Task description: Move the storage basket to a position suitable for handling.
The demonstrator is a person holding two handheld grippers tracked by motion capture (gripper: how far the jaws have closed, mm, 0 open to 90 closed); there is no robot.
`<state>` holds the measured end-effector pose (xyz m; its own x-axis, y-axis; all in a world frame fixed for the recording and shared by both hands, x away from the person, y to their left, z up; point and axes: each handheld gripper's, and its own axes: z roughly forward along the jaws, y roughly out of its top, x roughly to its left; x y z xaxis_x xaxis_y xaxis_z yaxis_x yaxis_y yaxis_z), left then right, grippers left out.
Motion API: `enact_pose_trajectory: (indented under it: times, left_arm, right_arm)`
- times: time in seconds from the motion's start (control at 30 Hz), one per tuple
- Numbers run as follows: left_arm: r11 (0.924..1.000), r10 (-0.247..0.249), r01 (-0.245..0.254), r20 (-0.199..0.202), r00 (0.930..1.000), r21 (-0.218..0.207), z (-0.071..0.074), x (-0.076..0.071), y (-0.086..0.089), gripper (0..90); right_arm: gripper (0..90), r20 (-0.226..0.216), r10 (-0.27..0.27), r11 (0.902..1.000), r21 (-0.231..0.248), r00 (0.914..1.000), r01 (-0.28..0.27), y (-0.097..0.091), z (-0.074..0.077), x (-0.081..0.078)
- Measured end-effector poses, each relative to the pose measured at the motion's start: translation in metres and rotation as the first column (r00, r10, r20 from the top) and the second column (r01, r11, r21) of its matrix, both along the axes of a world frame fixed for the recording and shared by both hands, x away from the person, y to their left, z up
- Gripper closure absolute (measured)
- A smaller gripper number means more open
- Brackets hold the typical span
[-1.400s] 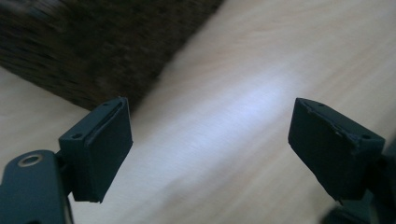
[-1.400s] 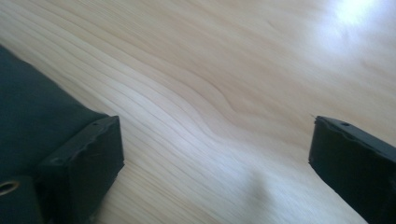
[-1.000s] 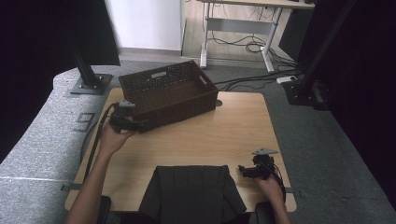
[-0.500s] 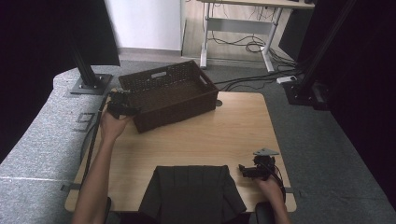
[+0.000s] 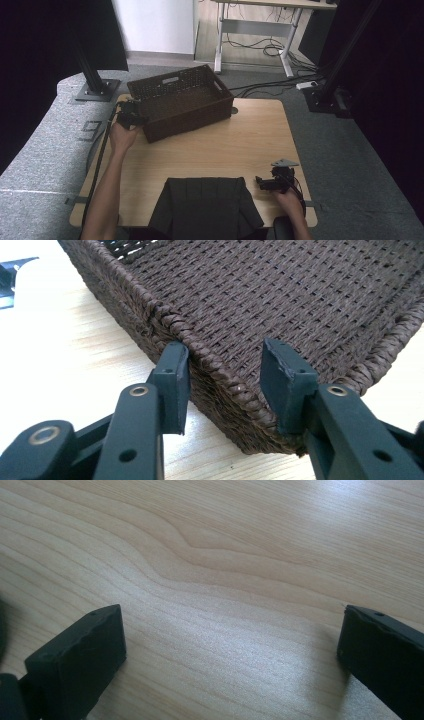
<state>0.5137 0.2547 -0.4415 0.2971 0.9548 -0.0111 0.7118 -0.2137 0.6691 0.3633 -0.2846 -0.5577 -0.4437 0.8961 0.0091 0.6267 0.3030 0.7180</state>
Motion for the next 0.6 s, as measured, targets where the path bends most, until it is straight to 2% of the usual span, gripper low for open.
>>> enact_pose_trajectory:
  times: [0.4,0.6]
  left_arm:
    - [0.9985,-0.054,0.054,0.006,0.9985,0.01,-0.001,-0.01,0.0,64.3]
    - [0.9958,-0.091,0.091,0.014,0.9957,0.008,-0.002,-0.02,-0.006,67.5]
  right_arm:
    - [0.0,0.0,0.0,1.0,0.0,1.0,0.0,0.0,0.0,0.0]
    - [0.0,-0.001,0.001,1.0,0.0,1.0,-0.001,0.0,0.0,0.0]
